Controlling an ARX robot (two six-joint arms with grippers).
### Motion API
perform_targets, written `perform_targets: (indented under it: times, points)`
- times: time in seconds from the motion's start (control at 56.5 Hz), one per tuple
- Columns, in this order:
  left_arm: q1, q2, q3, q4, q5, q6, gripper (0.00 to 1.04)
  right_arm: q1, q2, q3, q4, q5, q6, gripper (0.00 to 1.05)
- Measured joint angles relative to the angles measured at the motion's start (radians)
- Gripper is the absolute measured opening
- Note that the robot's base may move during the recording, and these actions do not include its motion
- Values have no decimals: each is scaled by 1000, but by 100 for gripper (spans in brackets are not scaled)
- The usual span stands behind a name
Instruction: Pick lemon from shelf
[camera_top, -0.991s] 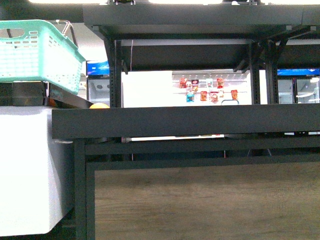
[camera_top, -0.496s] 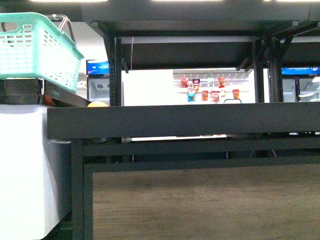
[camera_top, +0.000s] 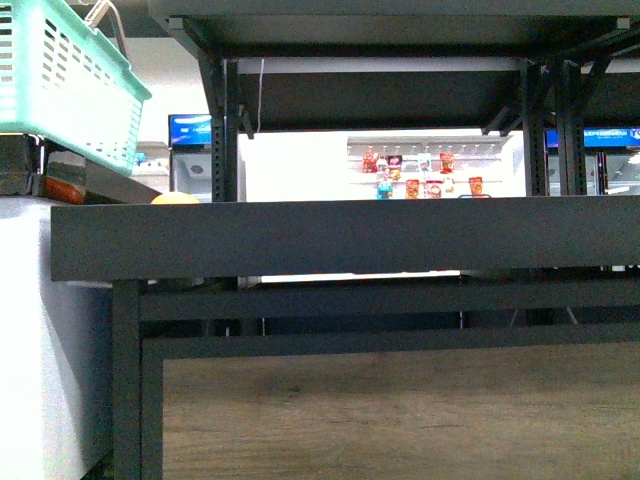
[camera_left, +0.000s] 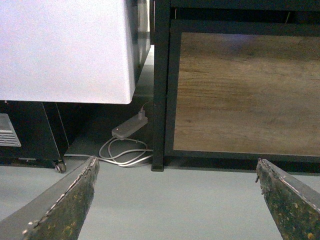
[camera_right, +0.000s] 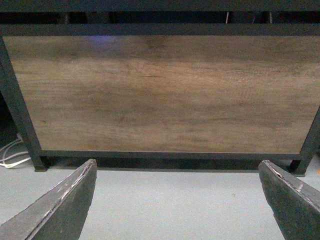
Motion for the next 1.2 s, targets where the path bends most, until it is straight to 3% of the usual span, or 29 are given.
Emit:
perform_targets:
  times: [1.204]
  points:
    - [0,0,0,0,0,0,97,0,0,0,0,2,0,97]
